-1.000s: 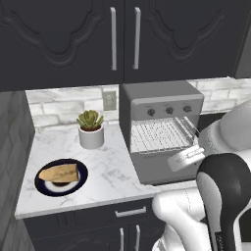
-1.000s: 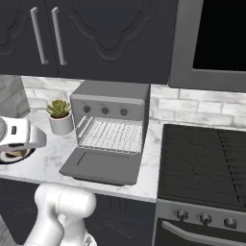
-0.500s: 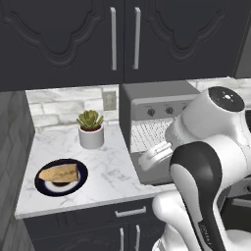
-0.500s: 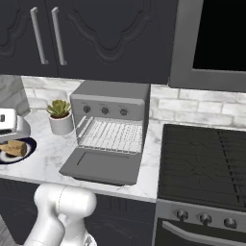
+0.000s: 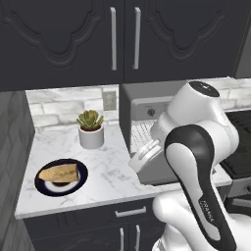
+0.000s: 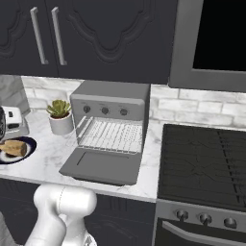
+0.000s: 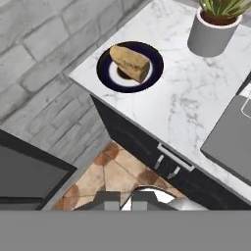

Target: Pull the toaster oven rack outwards. Pick up the baguette from the plate and place it on the toaster oven rack. Close the toaster oven door fully and set the temperature to the lowest setting.

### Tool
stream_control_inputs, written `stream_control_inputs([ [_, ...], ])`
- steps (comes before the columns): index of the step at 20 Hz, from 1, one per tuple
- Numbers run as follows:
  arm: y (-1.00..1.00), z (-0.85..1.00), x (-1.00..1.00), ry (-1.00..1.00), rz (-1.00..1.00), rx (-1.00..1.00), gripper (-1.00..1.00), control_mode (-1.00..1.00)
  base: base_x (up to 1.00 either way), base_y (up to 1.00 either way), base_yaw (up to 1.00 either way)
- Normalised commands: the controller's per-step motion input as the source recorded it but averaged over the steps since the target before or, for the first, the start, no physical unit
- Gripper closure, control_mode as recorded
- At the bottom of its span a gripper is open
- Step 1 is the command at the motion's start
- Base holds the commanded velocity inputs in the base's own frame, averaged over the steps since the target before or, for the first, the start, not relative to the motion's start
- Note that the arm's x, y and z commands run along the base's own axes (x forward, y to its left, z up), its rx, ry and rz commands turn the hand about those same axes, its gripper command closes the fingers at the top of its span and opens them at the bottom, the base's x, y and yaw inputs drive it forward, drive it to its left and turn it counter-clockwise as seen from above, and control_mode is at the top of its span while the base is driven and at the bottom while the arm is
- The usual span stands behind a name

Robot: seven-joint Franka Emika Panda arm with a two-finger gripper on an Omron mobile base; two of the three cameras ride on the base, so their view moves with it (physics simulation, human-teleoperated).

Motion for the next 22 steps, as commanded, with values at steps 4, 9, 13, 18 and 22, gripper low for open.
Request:
stream_control_inputs([
  [4, 0.37, -0.16, 0.08, 0.07, 0.20, 0.00, -1.00, -1.00, 0.00, 0.00, 0.00],
  [9, 0.32, -0.01, 0.13, 0.01, 0.18, 0.00, -1.00, -1.00, 0.00, 0.00, 0.00],
  [13, 0.33, -0.01, 0.30, 0.01, 0.22, 0.00, -1.00, -1.00, 0.00, 0.00, 0.00],
  [18, 0.36, -0.01, 0.26, 0.00, 0.29, -0.05, -1.00, -1.00, 0.00, 0.00, 0.00],
  [22, 0.34, -0.12, 0.19, 0.00, 0.18, -0.05, -1.00, -1.00, 0.00, 0.00, 0.00],
])
